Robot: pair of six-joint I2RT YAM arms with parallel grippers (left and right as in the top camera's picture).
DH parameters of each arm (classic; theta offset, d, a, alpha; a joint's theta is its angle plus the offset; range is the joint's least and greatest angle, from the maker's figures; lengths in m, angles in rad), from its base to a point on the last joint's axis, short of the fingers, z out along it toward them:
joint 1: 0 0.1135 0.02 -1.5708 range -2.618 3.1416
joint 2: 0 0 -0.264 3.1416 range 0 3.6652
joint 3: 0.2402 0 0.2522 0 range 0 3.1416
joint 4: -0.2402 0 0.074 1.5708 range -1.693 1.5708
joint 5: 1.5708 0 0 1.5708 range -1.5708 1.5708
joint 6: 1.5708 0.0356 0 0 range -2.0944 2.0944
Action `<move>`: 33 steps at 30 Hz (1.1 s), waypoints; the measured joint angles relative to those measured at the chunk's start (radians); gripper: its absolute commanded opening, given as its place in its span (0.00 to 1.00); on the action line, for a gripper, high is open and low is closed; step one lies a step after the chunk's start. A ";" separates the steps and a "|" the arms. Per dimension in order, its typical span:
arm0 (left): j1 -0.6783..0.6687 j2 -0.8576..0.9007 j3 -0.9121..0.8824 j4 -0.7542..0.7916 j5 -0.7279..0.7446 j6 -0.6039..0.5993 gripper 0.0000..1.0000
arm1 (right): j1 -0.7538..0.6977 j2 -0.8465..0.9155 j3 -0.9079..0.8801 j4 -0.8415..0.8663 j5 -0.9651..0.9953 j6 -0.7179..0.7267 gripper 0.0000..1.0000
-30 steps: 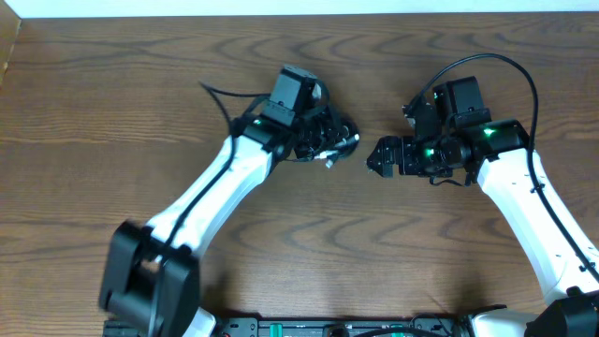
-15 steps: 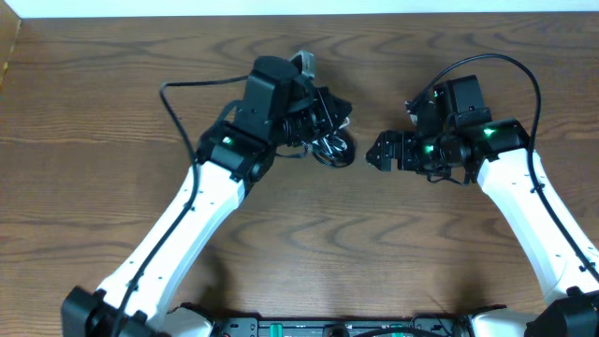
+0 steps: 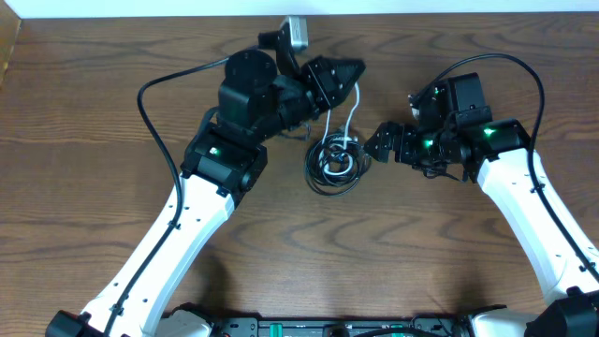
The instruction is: Untangle cables
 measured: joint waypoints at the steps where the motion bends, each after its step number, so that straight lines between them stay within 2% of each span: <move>1: 0.000 -0.001 0.000 0.022 0.002 -0.010 0.07 | 0.000 0.000 0.000 0.001 0.000 0.003 0.99; 9: -0.001 -0.006 0.000 0.234 0.000 -0.096 0.08 | 0.017 0.010 0.000 0.028 -0.001 0.011 0.99; 15: -0.001 -0.009 0.000 0.248 -0.003 -0.123 0.07 | 0.043 0.045 0.000 0.066 0.001 0.014 0.98; 19: -0.001 -0.009 0.000 0.250 -0.003 -0.130 0.08 | 0.069 0.079 0.000 0.107 0.037 0.023 0.92; 26: -0.001 -0.009 0.000 0.274 -0.003 -0.159 0.07 | 0.107 0.177 0.000 0.229 0.071 0.067 0.93; 33: -0.001 -0.046 0.000 0.308 -0.004 -0.193 0.07 | 0.133 0.305 0.001 0.313 0.078 0.094 0.84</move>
